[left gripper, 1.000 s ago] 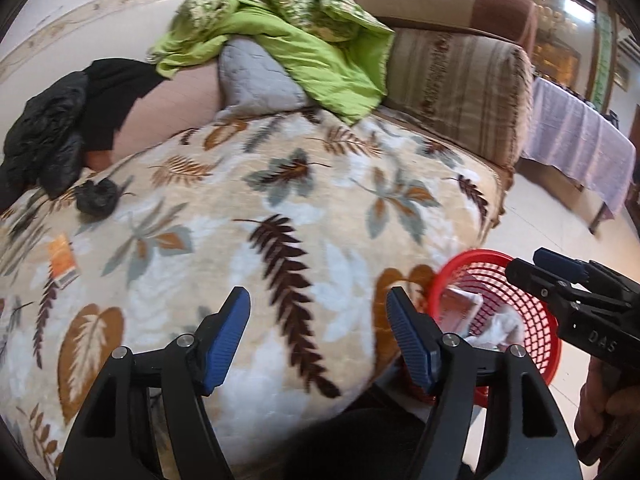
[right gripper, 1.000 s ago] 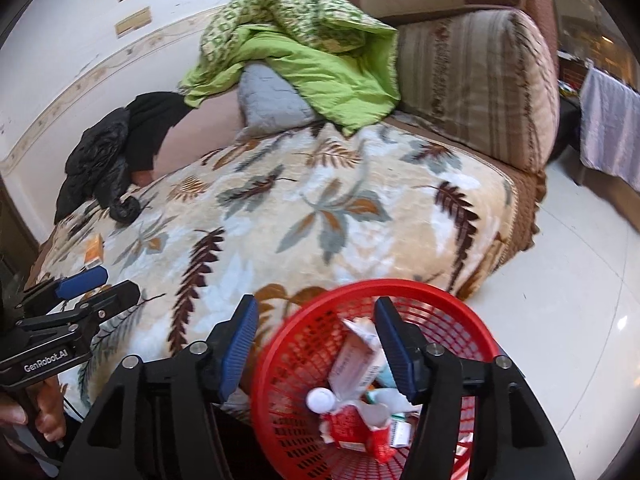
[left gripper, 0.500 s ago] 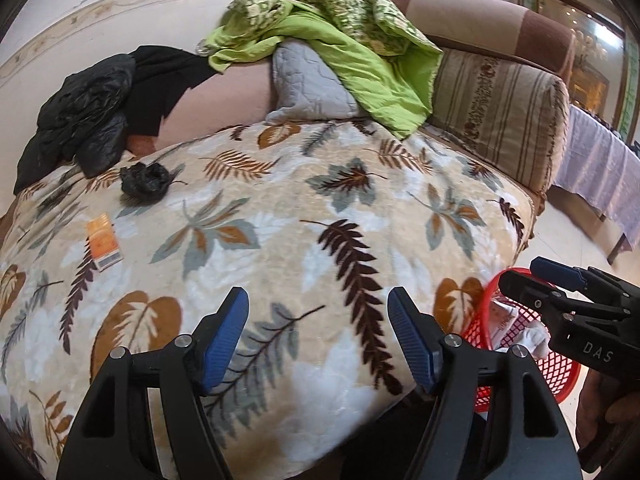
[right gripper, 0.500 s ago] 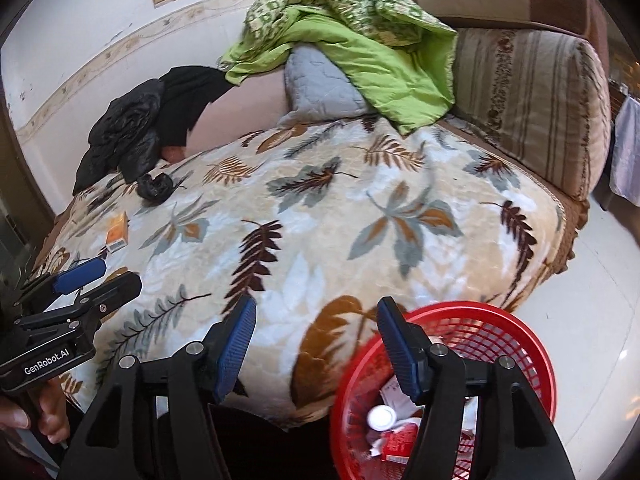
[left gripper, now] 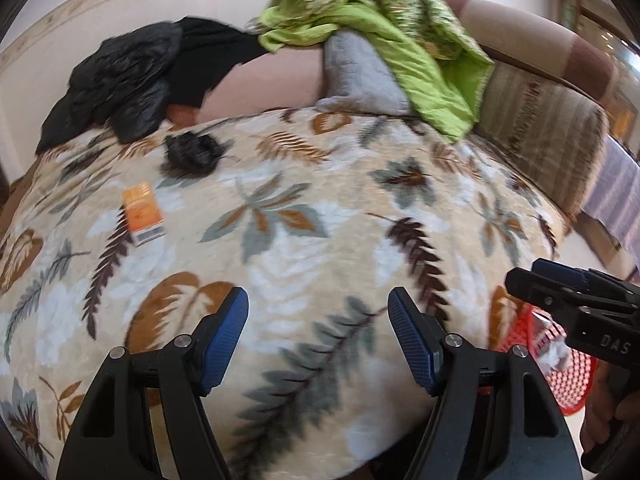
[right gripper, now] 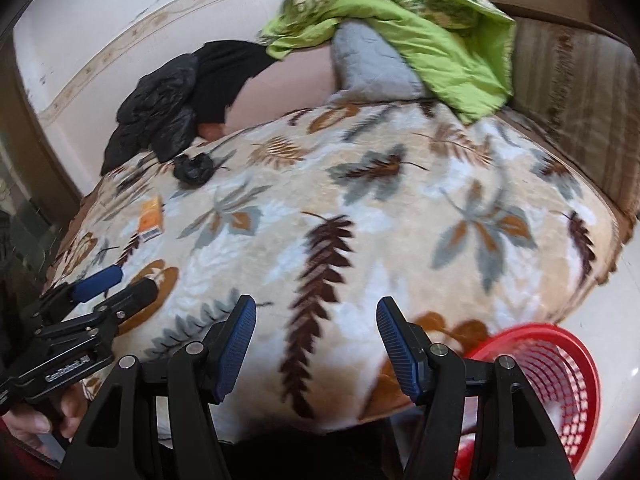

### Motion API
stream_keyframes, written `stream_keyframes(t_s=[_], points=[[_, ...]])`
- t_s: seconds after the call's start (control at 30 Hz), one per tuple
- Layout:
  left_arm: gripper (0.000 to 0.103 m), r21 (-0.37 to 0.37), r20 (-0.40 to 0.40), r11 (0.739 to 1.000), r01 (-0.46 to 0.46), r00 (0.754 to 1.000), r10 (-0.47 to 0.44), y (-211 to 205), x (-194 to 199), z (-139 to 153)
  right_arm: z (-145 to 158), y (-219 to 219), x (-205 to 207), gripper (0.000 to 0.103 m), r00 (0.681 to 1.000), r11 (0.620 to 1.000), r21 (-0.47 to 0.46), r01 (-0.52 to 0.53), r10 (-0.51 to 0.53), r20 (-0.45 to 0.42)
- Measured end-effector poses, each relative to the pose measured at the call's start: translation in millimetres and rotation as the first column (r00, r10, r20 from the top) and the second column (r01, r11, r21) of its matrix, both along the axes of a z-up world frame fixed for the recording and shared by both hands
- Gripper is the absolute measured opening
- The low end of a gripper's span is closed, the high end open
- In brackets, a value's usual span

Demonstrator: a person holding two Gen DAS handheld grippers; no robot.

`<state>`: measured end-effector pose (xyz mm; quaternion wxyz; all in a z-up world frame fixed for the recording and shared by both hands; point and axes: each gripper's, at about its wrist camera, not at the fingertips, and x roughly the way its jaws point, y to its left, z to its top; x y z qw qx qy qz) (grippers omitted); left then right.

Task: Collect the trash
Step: 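Move both grippers back over the bed toward the orange box and black bag, then grasp the orange box with left gripper while right grasps the black bag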

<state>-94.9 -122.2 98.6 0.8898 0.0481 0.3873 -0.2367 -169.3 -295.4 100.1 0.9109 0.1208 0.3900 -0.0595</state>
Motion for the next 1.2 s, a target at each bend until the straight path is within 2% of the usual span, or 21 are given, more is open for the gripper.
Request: stream_keyframes(t_s=[0.17,0.3,0.47,0.63,0.73,0.97,1.07,1.2], points=[[0.071,-0.023,-0.048,0.992,-0.122,0.992,0.121,38,33,-9,-3,22,39,0.068,0.999,0.999,0.033,-0.039,0.039,-0.001],[0.071,-0.034,-0.080,0.974,-0.226,0.972,0.223,68,61,-16,-12,44,72,0.069,0.998,0.997,0.052,-0.059,0.060,-0.006],[0.071,-0.039,-0.105,0.933,-0.359,0.930,0.353,107,98,-23,-27,69,106,0.069,0.993,0.991,0.067,-0.112,0.114,-0.030],[0.071,-0.046,-0.126,0.873,-0.486,0.870,0.477,133,148,-32,-38,82,126,0.069,0.992,0.990,0.068,-0.122,0.123,-0.015],[0.071,-0.029,-0.139,0.858,-0.514,0.852,0.505,133,177,-41,-44,83,132,0.069,0.991,0.989,0.065,-0.130,0.132,-0.023],[0.073,-0.009,-0.164,0.845,-0.534,0.835,0.526,121,223,-65,-45,66,153,0.070,0.993,0.992,0.047,-0.114,0.116,-0.033],[0.076,0.020,-0.146,0.846,-0.532,0.836,0.529,117,232,-75,-43,62,168,0.071,0.994,0.993,0.039,-0.107,0.109,-0.031],[0.077,0.019,-0.139,0.861,-0.509,0.851,0.506,115,243,-81,-38,65,196,0.071,0.993,0.992,0.041,-0.118,0.119,-0.024]])
